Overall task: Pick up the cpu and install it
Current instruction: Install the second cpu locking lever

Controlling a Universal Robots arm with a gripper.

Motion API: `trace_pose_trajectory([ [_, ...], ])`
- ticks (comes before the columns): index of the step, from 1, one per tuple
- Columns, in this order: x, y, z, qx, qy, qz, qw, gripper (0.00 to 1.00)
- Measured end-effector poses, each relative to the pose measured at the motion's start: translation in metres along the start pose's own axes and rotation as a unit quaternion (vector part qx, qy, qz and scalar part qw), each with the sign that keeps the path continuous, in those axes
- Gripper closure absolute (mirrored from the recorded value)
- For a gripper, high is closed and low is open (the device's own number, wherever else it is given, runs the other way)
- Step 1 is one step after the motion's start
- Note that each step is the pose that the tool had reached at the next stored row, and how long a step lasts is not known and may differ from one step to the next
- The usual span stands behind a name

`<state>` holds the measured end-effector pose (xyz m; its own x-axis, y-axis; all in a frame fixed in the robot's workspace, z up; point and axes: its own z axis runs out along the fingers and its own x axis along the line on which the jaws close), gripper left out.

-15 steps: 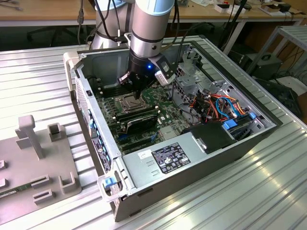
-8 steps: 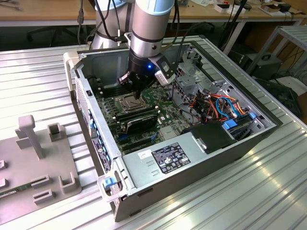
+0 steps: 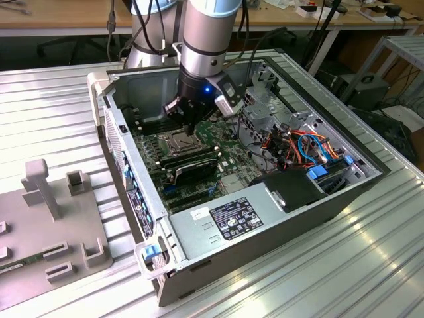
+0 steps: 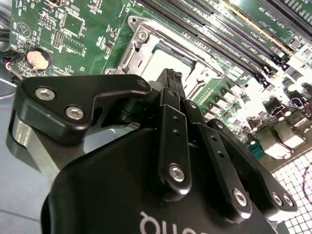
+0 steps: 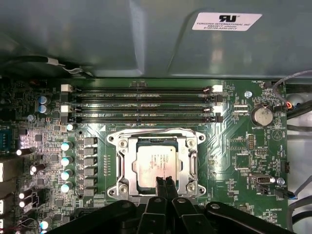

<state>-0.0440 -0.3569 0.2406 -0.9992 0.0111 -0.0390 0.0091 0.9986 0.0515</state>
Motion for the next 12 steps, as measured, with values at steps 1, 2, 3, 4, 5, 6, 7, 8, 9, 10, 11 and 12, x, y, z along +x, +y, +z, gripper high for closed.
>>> trace_pose_trajectory([
  [1,0.0000,-0.0017,-0.0002,0.0000,0.0000,0.000,1.00000,0.89],
  [2,0.0000,-0.0042,-0.0003,0.0000,0.0000,0.000,1.00000,0.89],
  [3,0.0000,-0.0061,-0.0004,0.0000,0.0000,0.000,1.00000,0.89],
  [4,-0.0001,-0.0079,-0.0005,0.0000,0.0000,0.000,1.00000,0.89],
  [5,-0.0001,-0.0102,-0.0006,0.0000,0.0000,0.000,1.00000,0.89],
  [6,-0.0001,-0.0112,-0.0007,0.0000,0.0000,0.000,1.00000,0.89],
  [7,-0.0001,-0.0122,-0.0008,0.0000,0.0000,0.000,1.00000,0.89],
  [8,-0.0001,-0.0134,-0.0008,0.0000,0.0000,0.000,1.00000,0.89],
  [9,-0.0001,-0.0143,-0.0008,0.0000,0.0000,0.000,1.00000,0.89],
  [10,-0.0001,-0.0160,-0.0009,0.0000,0.0000,0.000,1.00000,0.89],
  [11,-0.0001,-0.0168,-0.0010,0.0000,0.0000,0.000,1.00000,0.89],
  [12,-0.0001,-0.0177,-0.0010,0.0000,0.0000,0.000,1.00000,0.89],
])
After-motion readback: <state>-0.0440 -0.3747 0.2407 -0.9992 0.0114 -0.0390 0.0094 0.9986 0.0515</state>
